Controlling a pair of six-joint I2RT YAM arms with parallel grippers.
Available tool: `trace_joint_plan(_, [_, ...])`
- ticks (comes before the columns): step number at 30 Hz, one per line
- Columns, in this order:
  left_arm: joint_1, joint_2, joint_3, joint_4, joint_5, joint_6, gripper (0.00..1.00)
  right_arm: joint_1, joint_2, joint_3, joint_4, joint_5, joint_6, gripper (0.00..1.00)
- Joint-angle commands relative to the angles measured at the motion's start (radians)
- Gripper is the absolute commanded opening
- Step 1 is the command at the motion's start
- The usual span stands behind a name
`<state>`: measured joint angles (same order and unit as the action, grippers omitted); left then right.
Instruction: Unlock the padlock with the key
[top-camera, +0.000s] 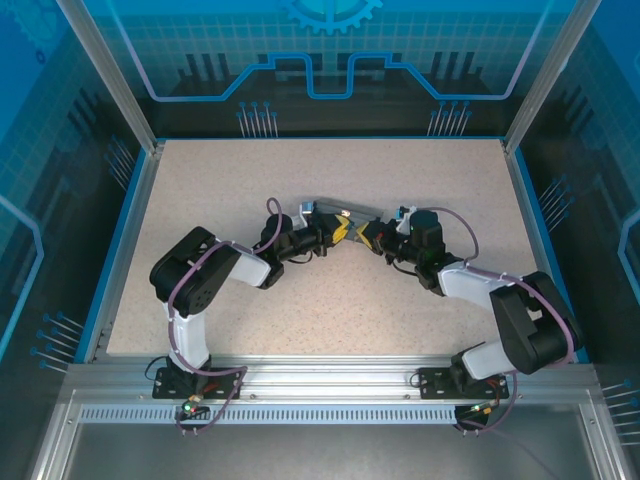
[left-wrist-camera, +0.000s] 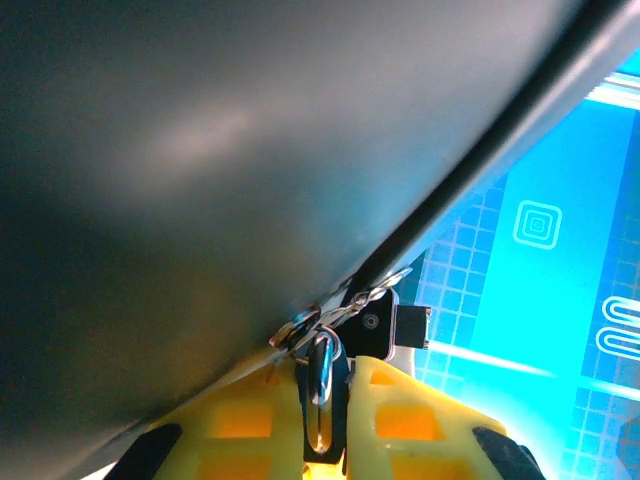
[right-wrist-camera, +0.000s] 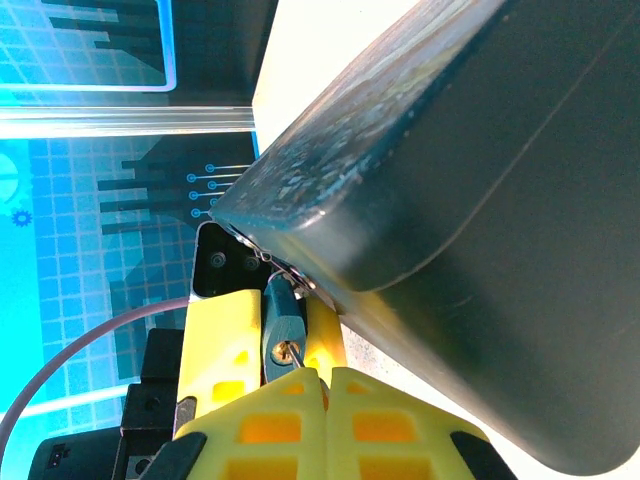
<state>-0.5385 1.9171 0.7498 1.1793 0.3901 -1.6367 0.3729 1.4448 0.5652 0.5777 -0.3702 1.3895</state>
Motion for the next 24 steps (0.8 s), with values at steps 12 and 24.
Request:
trace_joint_plan(12, [0.002, -0.003, -0.007, 0.132, 0.02, 0.01, 0.0, -0.008, 0.041, 0.051, 0.027, -0.038, 0.011, 0.0])
trace_joint_plan(24, [0.0, 0.003, -0.014, 0.139, 0.038, 0.02, 0.0, -0.02, 0.13, 0.119, 0.069, -0.124, 0.057, 0.0])
